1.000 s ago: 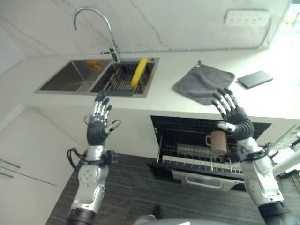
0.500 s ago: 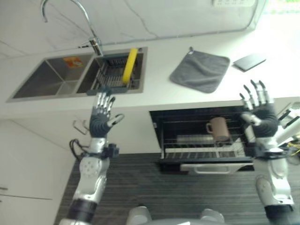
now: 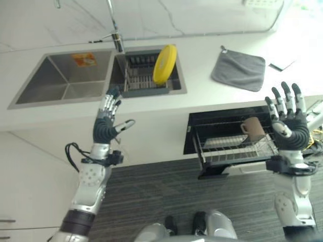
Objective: Place the dishes in the dishwasher.
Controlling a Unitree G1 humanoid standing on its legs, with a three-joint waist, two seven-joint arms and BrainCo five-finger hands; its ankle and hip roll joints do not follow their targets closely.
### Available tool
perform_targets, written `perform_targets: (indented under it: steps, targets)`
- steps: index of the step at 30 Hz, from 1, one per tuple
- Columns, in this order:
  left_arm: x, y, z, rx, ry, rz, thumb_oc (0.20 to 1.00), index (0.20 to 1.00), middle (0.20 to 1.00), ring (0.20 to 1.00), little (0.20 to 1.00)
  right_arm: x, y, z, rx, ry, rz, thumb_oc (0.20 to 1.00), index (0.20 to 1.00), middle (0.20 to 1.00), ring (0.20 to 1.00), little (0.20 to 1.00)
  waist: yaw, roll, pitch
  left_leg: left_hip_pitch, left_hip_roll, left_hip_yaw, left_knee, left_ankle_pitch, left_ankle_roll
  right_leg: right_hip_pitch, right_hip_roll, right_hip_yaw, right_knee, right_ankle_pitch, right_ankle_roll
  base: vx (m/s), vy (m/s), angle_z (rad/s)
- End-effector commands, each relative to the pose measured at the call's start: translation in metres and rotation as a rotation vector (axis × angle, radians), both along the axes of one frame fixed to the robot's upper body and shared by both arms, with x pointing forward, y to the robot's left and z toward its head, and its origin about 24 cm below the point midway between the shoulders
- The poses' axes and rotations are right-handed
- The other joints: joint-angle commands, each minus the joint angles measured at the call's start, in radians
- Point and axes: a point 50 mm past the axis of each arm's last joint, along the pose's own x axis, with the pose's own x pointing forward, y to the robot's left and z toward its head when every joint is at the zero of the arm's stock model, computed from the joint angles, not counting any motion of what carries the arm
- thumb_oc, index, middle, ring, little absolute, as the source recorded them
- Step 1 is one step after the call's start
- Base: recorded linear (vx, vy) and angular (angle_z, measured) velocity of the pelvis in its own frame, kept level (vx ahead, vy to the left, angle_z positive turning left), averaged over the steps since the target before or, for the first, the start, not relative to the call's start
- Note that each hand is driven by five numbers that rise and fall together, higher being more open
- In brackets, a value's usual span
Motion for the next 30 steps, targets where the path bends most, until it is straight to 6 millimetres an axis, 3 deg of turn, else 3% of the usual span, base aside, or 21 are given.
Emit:
perform_targets:
  steps: [1,4,7,11,16,21,25,26,30]
  targets:
    - [-0.008,-0.006,0.014,0.000,-0.109,-0.026,1.000,1.000,1.000,1.000,1.000,0.006,0.003,0.018,0.025,-0.104,0.038,1.000,1.000,1.000,1.000,1.000,0.009,-0.003,-0.057,0.069,0.039,-0.078,0.000,-0.035,-0.068,0.119,0.055,0.005,-0.247,0.123,0.028,0.00,-0.096,0.02]
    - [-0.009,-0.007,0.008,-0.001,-0.091,-0.031,1.000,1.000,1.000,1.000,1.000,0.009,0.005,0.017,0.020,-0.079,0.047,1.000,1.000,1.000,1.000,1.000,0.017,-0.008,-0.054,0.025,0.033,-0.094,0.109,-0.061,-0.090,0.163,0.079,0.040,-0.307,0.090,-0.005,0.01,-0.051,-0.18]
    - [-0.010,-0.007,0.006,-0.004,-0.082,-0.030,1.000,1.000,1.000,1.000,1.000,0.009,0.005,0.015,0.009,-0.073,0.057,1.000,1.000,1.000,1.000,1.000,0.018,-0.006,-0.060,0.015,0.056,-0.109,0.098,-0.043,-0.099,0.183,0.092,0.070,-0.331,0.083,-0.008,0.02,0.053,-0.21]
    - [-0.012,-0.003,0.004,-0.028,-0.055,-0.017,1.000,1.000,1.000,1.000,1.000,0.009,0.009,0.010,-0.011,-0.057,0.094,1.000,1.000,1.000,1.000,1.000,0.024,0.004,-0.067,0.011,0.129,-0.161,-0.020,0.055,-0.136,0.223,0.112,0.125,-0.356,0.057,-0.008,0.09,0.158,-0.30]
    - [-0.013,-0.004,0.001,-0.015,-0.037,-0.014,1.000,1.000,1.000,1.000,1.000,0.009,0.015,0.009,-0.037,-0.042,0.137,1.000,1.000,1.000,1.000,1.000,0.038,0.006,-0.062,-0.052,0.251,-0.167,-0.094,0.182,-0.200,0.266,0.092,0.138,-0.376,0.042,-0.002,0.16,0.220,-0.21]
    - [-0.018,0.005,-0.001,-0.004,-0.033,0.024,1.000,1.000,1.000,1.000,1.000,0.010,0.021,0.007,-0.055,-0.020,0.203,1.000,1.000,1.000,1.000,1.000,0.046,0.019,-0.048,-0.084,0.309,-0.205,-0.086,0.243,-0.216,0.270,0.069,0.154,-0.333,0.015,0.001,0.25,0.314,-0.31]
    - [-0.014,0.001,0.000,0.031,-0.036,0.006,1.000,1.000,1.000,1.000,1.000,0.012,0.026,0.004,-0.047,0.003,0.221,1.000,1.000,1.000,1.000,1.000,0.051,0.022,-0.055,-0.063,0.275,-0.186,-0.063,0.166,-0.185,0.262,0.022,0.124,-0.249,-0.024,0.014,0.30,0.415,-0.50]
    - [-0.010,-0.007,0.002,0.075,-0.046,-0.030,1.000,1.000,1.000,1.000,1.000,0.012,0.027,0.003,-0.030,-0.004,0.206,1.000,1.000,1.000,1.000,1.000,0.064,0.020,-0.061,-0.054,0.229,-0.207,-0.052,0.126,-0.155,0.248,0.008,0.120,-0.183,-0.042,0.018,0.32,0.420,-0.15]
    - [-0.006,-0.010,0.002,0.128,-0.047,-0.063,1.000,1.000,1.000,1.000,1.000,0.011,0.030,0.003,-0.019,-0.008,0.200,1.000,1.000,1.000,1.000,1.000,0.074,0.018,-0.067,-0.042,0.168,-0.234,-0.061,0.103,-0.112,0.207,0.004,0.147,-0.045,-0.020,0.048,0.18,0.231,0.23]
